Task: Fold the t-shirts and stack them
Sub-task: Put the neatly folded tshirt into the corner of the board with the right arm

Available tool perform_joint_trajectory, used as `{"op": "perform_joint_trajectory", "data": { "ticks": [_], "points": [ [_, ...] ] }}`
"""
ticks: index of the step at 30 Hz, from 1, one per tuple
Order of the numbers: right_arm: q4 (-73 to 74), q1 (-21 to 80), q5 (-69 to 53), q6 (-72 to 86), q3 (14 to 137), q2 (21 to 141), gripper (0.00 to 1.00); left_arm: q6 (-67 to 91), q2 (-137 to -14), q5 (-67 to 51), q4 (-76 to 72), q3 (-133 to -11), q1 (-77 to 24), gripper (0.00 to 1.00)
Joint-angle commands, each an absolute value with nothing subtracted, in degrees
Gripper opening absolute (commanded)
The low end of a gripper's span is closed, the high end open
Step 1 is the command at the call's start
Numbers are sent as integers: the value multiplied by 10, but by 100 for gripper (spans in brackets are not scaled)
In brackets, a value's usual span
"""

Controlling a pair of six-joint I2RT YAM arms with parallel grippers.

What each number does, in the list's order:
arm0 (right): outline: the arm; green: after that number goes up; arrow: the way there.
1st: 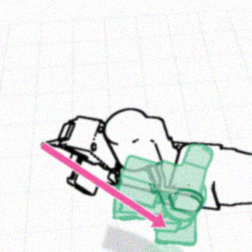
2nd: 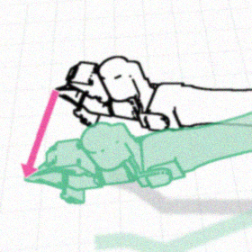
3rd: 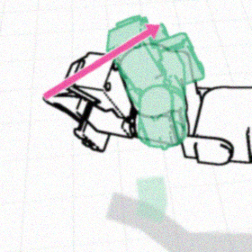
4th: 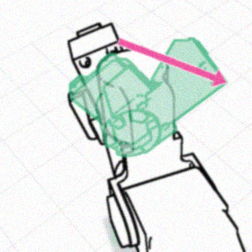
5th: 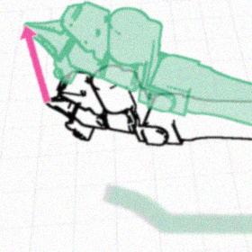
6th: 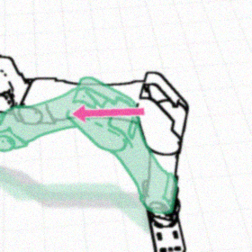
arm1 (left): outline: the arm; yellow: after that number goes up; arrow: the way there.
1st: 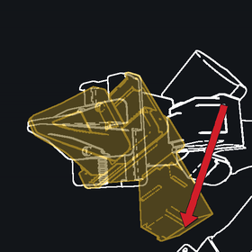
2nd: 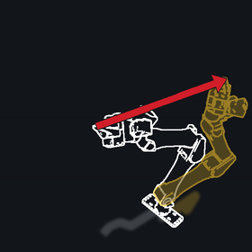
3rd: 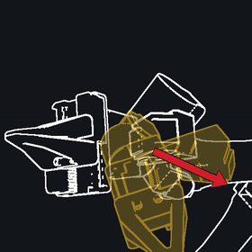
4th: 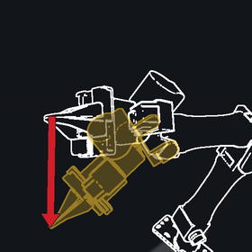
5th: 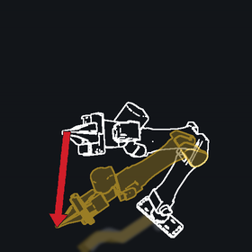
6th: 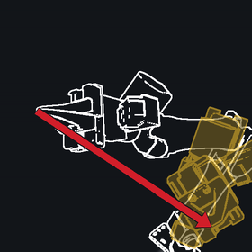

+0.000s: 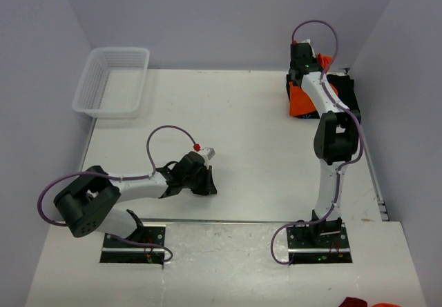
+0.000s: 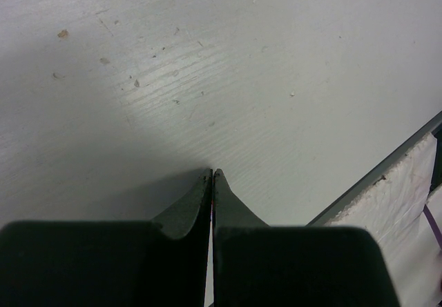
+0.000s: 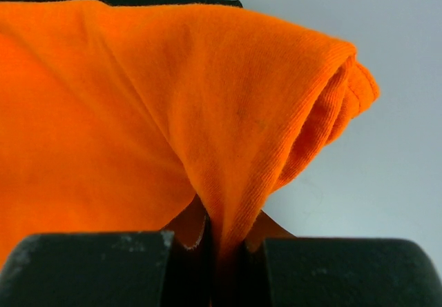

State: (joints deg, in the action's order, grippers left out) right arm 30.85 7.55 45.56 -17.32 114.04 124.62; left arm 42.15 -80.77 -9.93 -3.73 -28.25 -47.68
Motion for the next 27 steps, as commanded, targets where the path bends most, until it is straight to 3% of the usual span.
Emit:
{"op": "perform_joint_trajectory", "data": {
  "ticks": [1, 27],
  "points": [
    [264, 61, 485, -193, 1165, 1269, 0, 401, -815, -107, -58, -291, -473, 0],
    [172, 32, 532, -286, 1241, 1393, 0, 384, -853, -140, -83, -282, -444, 0]
  ]
}}
